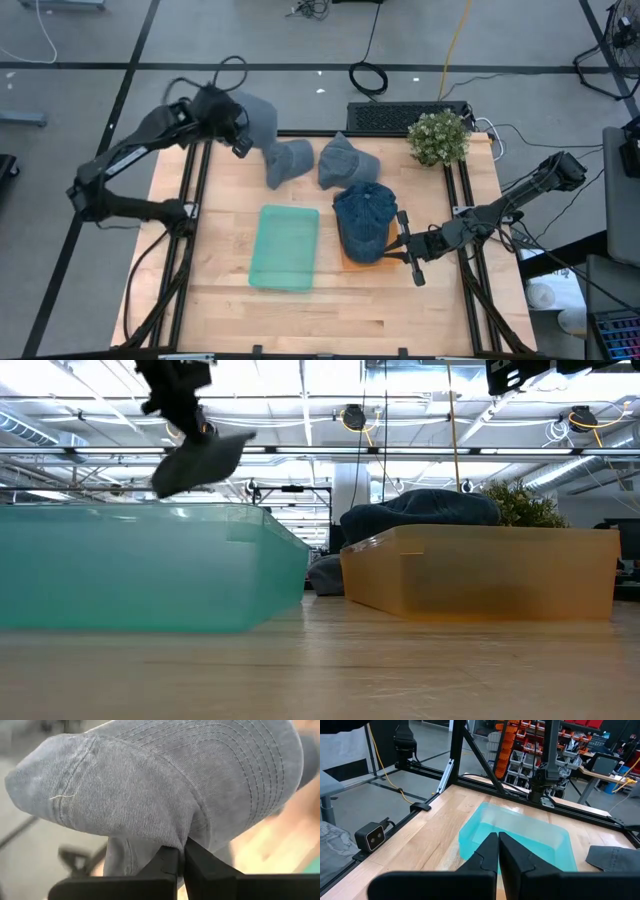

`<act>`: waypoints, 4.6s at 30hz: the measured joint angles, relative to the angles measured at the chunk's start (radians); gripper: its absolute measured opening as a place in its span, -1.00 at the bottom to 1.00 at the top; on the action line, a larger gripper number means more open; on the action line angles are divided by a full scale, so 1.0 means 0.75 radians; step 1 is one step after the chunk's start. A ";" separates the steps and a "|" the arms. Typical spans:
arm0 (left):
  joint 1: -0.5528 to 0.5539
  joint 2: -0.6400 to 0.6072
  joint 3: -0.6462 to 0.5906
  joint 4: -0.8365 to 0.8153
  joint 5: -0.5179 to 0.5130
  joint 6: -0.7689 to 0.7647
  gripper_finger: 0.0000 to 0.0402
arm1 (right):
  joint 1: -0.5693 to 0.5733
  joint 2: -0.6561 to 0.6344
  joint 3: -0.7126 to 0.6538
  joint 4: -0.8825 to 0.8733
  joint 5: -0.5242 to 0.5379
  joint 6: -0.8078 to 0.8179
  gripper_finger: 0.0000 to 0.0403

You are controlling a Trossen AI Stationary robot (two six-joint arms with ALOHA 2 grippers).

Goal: Pick & Place hat
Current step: Put the left gray cap into the light blue bin

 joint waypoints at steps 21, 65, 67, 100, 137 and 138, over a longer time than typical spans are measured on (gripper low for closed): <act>-0.156 -0.264 0.006 0.558 0.238 0.662 -0.97 | 0.000 0.000 -0.001 -0.026 0.001 0.001 -1.00; -0.568 -0.260 0.006 0.577 0.251 0.905 -0.96 | -0.252 -0.862 -0.004 -0.632 0.390 -0.086 -1.00; -0.574 -0.260 0.006 0.578 0.252 0.905 -0.96 | -0.293 -0.908 -0.026 -0.596 0.413 -0.151 -1.00; -0.619 -0.260 0.005 0.486 0.250 0.845 -0.98 | -0.888 -1.216 -0.327 -0.477 -0.179 0.127 -1.00; -1.172 -0.068 0.005 0.299 -0.328 0.805 -0.96 | -0.887 -1.216 -0.653 -0.250 -0.179 0.132 -1.00; -1.187 -0.067 0.005 0.298 -0.339 0.804 -0.96 | -0.887 -1.216 -0.653 -0.255 -0.179 0.132 -1.00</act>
